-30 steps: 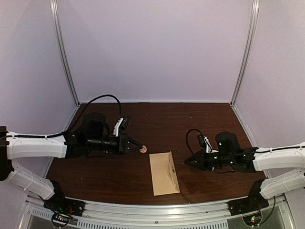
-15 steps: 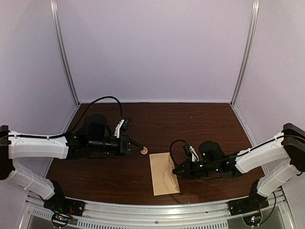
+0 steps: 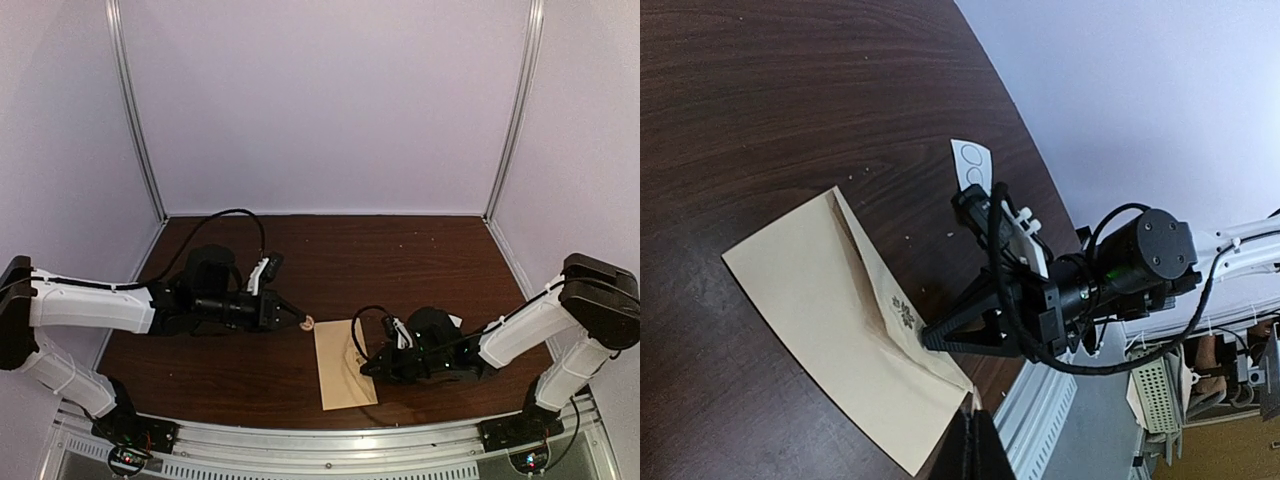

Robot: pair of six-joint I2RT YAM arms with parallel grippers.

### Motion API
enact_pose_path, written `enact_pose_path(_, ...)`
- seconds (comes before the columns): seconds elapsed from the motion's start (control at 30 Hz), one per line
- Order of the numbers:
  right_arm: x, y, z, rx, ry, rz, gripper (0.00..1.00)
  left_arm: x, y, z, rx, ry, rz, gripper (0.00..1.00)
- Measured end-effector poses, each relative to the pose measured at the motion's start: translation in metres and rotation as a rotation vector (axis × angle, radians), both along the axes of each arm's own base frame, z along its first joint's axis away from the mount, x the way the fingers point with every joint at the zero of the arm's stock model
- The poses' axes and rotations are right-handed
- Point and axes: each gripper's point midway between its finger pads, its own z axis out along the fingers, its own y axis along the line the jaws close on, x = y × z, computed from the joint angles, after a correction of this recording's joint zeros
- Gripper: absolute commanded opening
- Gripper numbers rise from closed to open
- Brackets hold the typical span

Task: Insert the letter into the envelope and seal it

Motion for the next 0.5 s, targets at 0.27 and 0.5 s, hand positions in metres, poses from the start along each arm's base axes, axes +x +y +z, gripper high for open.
enact_pose_path(0.27,0.0,-0.001,-0.009,0.001,0.024,-0.018,0.04,-0.004,-0.018,-0.028,0.037,0.042,-0.045,0.0)
enact_pose_path(0.5,0.001,-0.001,-0.01,0.004,0.034,-0.031,0.04,-0.007,-0.038,-0.054,0.07,0.077,-0.095,0.0)
